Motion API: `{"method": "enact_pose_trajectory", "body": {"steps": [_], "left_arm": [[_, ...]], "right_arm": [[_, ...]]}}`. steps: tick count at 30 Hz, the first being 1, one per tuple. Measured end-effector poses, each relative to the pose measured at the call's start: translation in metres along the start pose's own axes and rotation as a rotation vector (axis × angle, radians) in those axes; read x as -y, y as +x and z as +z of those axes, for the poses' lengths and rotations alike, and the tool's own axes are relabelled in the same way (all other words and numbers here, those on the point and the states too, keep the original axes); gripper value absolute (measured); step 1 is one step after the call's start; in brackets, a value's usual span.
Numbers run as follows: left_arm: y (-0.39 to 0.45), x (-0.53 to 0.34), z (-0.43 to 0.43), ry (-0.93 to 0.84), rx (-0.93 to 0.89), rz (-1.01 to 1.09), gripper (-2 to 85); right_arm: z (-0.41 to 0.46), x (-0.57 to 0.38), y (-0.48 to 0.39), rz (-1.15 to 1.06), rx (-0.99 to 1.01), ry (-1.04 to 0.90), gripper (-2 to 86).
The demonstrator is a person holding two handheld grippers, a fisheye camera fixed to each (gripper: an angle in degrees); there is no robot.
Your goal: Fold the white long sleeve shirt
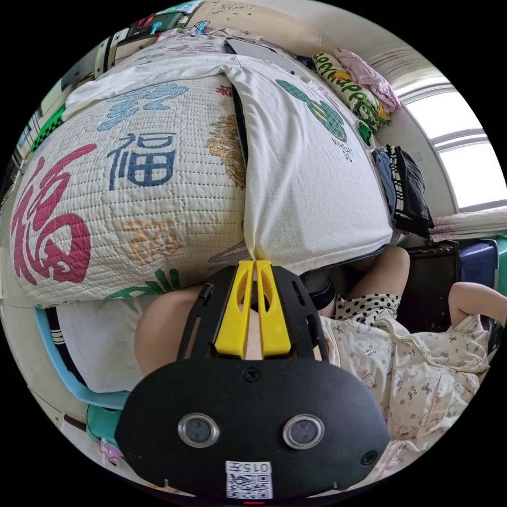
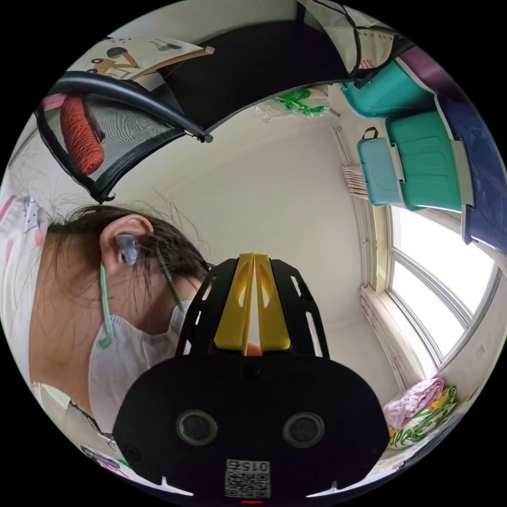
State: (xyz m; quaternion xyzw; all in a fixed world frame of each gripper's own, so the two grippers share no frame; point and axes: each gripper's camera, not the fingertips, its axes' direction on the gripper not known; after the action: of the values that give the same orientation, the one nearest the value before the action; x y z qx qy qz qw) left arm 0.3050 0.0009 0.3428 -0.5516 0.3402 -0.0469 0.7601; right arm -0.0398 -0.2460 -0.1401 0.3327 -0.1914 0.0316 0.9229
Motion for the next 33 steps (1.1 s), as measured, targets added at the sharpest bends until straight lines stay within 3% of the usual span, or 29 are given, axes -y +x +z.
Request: {"method": "enact_pose_trajectory", "body": {"steps": [5,9,12,16,21,33], "left_arm": [[-0.003,0.004,-0.003,0.003,0.003,0.004,-0.7],[-0.002,0.006,-0.003,0.004,0.018,0.009,-0.7],[-0.003,0.007,-0.003,0.003,0.027,0.013,-0.7],[-0.009,0.006,-0.003,0.005,0.019,0.009,-0.6],[-0.012,0.005,-0.001,0.004,0.024,0.008,-0.6],[-0.024,-0.016,0.012,0.009,0.034,0.014,-0.6]], "right_arm": [[-0.033,0.019,0.019,0.082,-0.051,-0.05,-0.7],[-0.045,0.003,0.066,0.405,-0.142,-0.198,-0.6],[-0.036,-0.007,0.082,0.615,-0.039,-0.283,-0.6],[-0.038,0.009,0.097,0.738,0.004,-0.221,-0.5],[-0.03,0.023,0.127,0.825,0.005,-0.225,-0.6],[-0.006,0.021,0.194,0.727,-0.081,-0.135,-0.6]]}}
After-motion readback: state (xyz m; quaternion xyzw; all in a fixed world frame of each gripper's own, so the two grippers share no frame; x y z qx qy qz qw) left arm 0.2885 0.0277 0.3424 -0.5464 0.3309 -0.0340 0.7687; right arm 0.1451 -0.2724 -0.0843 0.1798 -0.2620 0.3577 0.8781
